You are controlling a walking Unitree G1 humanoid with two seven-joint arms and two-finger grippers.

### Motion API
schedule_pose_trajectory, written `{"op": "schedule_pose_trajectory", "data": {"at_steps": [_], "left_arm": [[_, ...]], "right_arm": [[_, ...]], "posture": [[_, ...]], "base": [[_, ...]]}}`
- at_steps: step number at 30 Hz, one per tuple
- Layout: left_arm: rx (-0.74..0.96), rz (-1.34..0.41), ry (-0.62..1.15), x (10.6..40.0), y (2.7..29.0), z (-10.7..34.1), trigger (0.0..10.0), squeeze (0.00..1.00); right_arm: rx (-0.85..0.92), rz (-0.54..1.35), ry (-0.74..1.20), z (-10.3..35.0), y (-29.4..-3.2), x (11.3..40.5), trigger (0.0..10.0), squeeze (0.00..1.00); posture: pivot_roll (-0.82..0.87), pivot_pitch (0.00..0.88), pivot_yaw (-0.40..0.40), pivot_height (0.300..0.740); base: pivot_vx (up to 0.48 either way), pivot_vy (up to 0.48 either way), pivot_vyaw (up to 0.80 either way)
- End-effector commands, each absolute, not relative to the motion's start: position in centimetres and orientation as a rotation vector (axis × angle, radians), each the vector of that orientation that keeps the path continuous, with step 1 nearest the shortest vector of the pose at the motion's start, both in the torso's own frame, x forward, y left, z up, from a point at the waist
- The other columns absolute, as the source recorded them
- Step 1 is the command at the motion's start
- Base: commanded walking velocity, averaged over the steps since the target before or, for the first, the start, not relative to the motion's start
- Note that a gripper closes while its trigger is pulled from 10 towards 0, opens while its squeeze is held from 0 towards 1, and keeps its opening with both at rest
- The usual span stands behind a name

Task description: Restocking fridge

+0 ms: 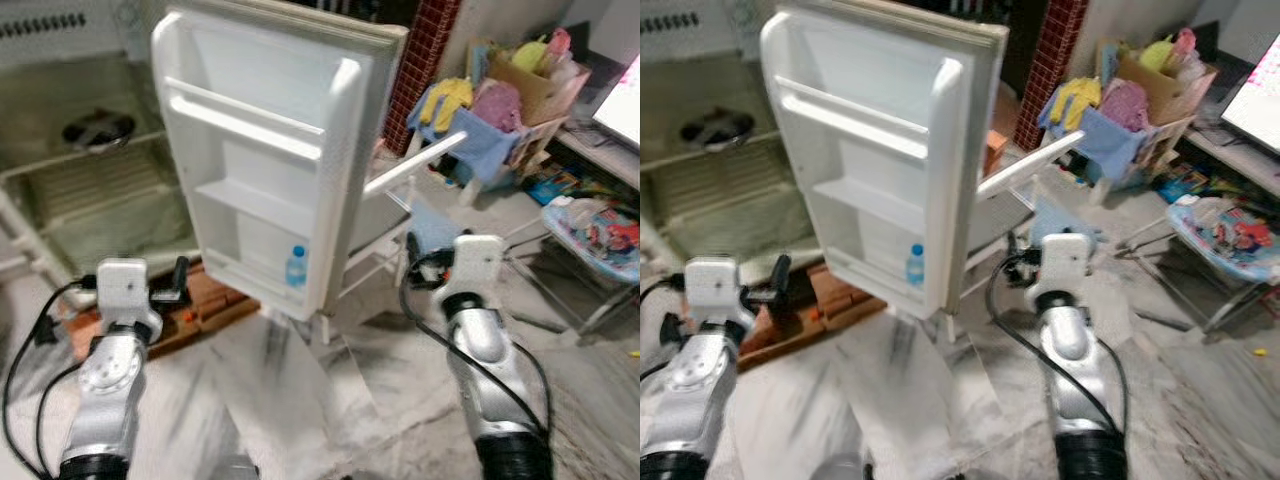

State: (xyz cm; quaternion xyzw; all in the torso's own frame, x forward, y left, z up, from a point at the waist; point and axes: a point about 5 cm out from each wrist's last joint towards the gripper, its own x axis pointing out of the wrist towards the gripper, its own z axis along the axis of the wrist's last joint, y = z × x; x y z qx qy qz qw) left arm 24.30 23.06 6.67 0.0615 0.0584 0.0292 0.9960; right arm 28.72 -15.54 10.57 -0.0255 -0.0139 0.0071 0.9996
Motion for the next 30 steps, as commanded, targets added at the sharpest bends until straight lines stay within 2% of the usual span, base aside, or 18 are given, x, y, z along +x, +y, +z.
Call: {"op": "schedule_pose_trajectory", "data": {"at_steps": [1,4,9,12,16,18,23,30], "left_arm": [[0.121,0.018,0.134,23.9,22.4,6.7,10.0,0.00],[0.151,-0.008,0.156,22.5,23.2,6.8,10.0,0.00],[0.198,-0.030,0.122,22.3,23.1,7.5,10.0,0.00],[0.141,0.040,0.095,22.4,22.2,7.7,10.0,0.00],[0.112,0.034,0.087,22.3,20.8,7.5,10.0,0.00],[0.107,0.018,0.094,22.4,20.4,7.4,10.0,0.00],[0.096,-0.018,0.090,22.7,19.7,7.5,10.0,0.00],[0.091,-0.022,0.078,23.1,19.3,7.8,10.0,0.00]], "right_arm": [[-0.095,-0.055,-0.032,10.9,-16.9,28.7,10.0,0.00],[-0.133,-0.058,-0.026,10.9,-17.5,28.7,10.0,0.00],[-0.101,-0.001,-0.020,10.9,-17.4,28.6,10.0,0.00],[-0.079,-0.011,-0.008,10.7,-17.0,28.5,10.0,0.00],[-0.035,0.021,0.002,10.6,-16.4,28.1,10.0,0.00],[-0.080,0.058,-0.022,10.9,-16.0,28.1,10.0,0.00],[-0.048,0.067,-0.034,11.1,-15.9,28.3,10.0,0.00],[-0.046,0.080,-0.041,11.3,-15.7,28.6,10.0,0.00]], "posture": [[0.12,0.000,-0.058,0.740],[0.12,0.000,-0.064,0.740],[0.13,0.000,-0.068,0.740],[0.12,0.000,-0.074,0.740],[0.11,0.000,-0.068,0.740],[0.12,0.000,-0.068,0.740],[0.12,0.000,-0.067,0.740],[0.12,0.000,-0.065,0.740]], "base": [[0.000,0.000,0.00],[0.000,0.000,0.00],[0.000,0.000,0.00],[0.000,0.000,0.00],[0.000,0.000,0.00],[0.000,0.000,0.00],[0.000,0.000,0.67],[0.000,-0.310,0.76]]}}
